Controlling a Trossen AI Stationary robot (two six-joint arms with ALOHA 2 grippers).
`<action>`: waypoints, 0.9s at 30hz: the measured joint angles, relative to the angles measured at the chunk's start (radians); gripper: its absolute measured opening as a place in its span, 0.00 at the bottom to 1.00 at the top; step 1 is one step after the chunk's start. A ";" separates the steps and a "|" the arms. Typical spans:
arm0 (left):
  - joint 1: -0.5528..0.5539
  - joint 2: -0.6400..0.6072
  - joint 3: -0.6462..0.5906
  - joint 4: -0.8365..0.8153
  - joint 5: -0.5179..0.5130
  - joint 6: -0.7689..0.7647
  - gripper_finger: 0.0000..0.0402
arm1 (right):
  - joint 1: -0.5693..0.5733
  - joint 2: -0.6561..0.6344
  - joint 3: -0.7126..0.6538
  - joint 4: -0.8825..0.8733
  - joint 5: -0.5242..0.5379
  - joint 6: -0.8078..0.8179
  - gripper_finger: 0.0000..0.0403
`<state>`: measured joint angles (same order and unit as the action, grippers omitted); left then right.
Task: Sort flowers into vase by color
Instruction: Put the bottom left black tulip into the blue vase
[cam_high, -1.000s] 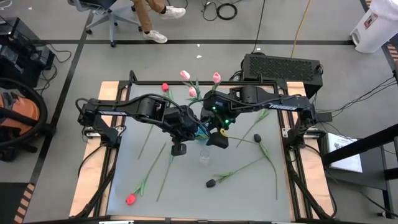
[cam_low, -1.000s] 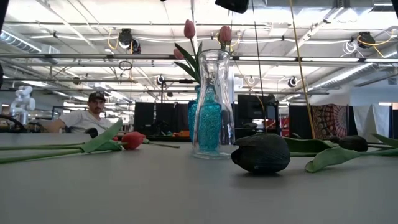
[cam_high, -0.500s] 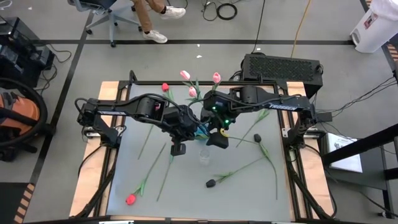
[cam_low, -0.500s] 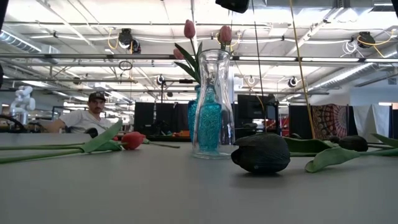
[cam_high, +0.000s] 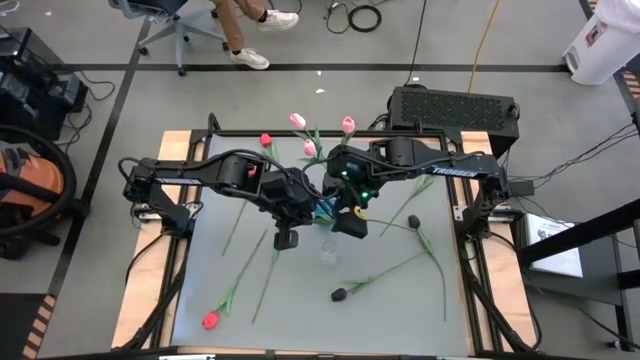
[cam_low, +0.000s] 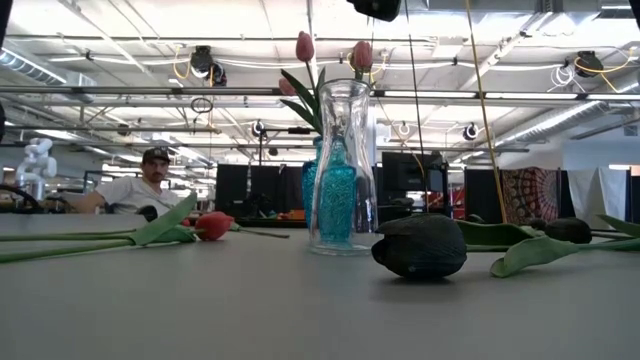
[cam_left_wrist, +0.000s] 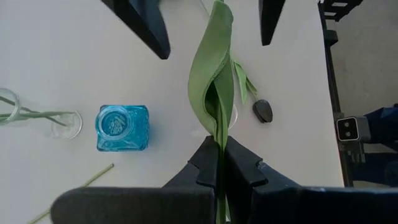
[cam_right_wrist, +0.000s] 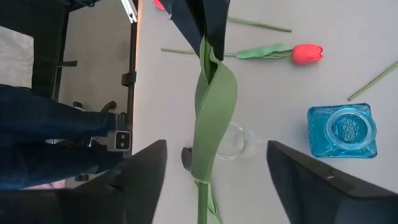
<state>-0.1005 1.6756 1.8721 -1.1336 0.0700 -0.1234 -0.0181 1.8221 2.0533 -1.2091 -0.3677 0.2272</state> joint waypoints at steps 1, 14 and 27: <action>0.000 0.000 0.000 0.000 0.000 0.000 0.03 | 0.000 0.000 0.000 0.000 0.000 0.000 0.62; 0.000 0.000 0.000 0.000 0.000 0.000 0.03 | 0.000 0.000 0.000 0.000 -0.004 -0.003 0.13; 0.000 -0.002 0.000 0.002 0.043 0.000 0.11 | 0.001 0.000 0.000 -0.017 -0.051 -0.003 0.01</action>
<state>-0.1005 1.6741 1.8721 -1.1316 0.1126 -0.1232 -0.0170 1.8221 2.0533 -1.2257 -0.4188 0.2242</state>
